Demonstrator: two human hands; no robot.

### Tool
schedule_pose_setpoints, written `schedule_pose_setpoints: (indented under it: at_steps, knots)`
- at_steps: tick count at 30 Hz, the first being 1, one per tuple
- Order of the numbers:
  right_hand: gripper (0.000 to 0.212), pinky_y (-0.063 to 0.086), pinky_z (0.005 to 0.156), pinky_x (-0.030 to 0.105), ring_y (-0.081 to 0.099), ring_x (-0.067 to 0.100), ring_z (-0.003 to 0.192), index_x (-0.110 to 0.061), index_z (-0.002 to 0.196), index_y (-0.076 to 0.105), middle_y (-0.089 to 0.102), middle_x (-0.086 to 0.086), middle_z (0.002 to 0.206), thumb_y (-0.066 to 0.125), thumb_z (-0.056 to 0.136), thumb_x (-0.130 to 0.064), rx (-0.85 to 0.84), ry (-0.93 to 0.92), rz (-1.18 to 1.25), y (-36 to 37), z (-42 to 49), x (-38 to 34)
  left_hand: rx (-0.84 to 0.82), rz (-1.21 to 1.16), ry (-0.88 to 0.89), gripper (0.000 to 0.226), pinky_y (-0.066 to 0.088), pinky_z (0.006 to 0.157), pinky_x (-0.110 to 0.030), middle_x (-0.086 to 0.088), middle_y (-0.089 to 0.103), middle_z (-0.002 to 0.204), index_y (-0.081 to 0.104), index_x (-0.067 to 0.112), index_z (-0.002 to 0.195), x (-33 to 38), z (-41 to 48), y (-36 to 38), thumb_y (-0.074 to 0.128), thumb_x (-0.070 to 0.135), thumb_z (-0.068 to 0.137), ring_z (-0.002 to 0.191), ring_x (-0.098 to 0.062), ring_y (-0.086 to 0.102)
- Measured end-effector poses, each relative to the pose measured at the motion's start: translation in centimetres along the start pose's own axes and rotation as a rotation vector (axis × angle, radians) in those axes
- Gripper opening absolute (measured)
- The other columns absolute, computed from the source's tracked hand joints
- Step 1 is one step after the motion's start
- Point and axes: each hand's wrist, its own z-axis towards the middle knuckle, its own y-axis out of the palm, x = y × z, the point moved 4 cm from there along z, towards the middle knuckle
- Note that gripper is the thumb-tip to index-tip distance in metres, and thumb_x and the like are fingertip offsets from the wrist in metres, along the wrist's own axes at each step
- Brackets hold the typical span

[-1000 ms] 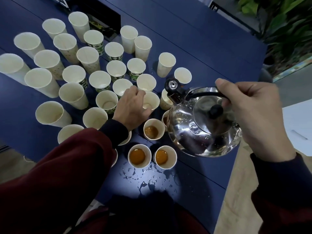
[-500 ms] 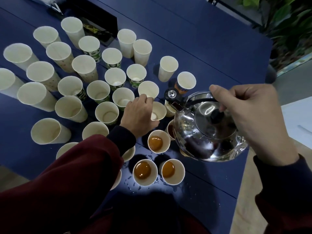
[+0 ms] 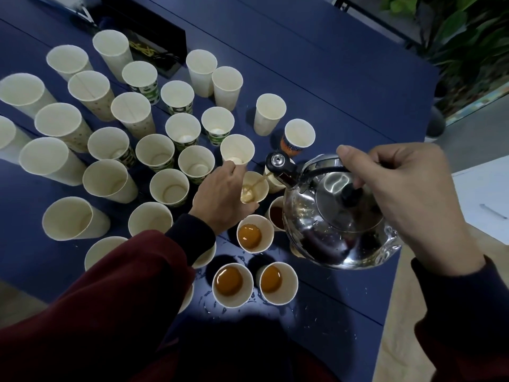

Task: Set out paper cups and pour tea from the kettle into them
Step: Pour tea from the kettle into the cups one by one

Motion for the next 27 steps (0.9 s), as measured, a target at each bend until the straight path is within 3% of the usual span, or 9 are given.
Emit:
schedule_pose_setpoints:
  at_steps: [9,22,27]
  knots:
    - [0.053,0.027,0.042,0.013,0.039,0.009,0.034,-0.008,0.051,0.059,0.040,-0.008,0.033,0.071,0.090,-0.041,-0.031,-0.003,-0.007,0.18,-0.15,-0.25,0.034,0.011,-0.008,0.070,0.051,0.073,-0.044,-0.011,0.064,0.107,0.061,0.012,0.121,-0.47,0.02,-0.25,0.085,0.047,0.065,0.092,-0.032,0.062]
    - [0.053,0.027,0.043,0.013,0.036,0.009,0.034,-0.008,0.051,0.060,0.036,-0.007,0.033,0.072,0.090,-0.041,-0.005,-0.029,0.006,0.32,0.03,-0.15,0.036,-0.007,-0.013,0.072,0.051,0.075,-0.042,-0.011,0.065,0.111,0.062,0.011,0.122,-0.58,0.08,-0.22,0.086,0.050,0.066,0.094,-0.030,0.063]
    - [0.053,0.028,0.046,0.017,0.031,0.007,0.039,-0.006,0.052,0.059,0.032,-0.001,0.039,0.072,0.090,-0.041,0.049,-0.013,0.066,-0.10,-0.09,0.32,0.028,-0.003,-0.007,0.078,0.053,0.075,-0.043,-0.006,0.064,0.108,0.061,0.018,0.124,-0.97,0.08,-0.08,0.081,0.063,0.064,0.093,-0.026,0.061]
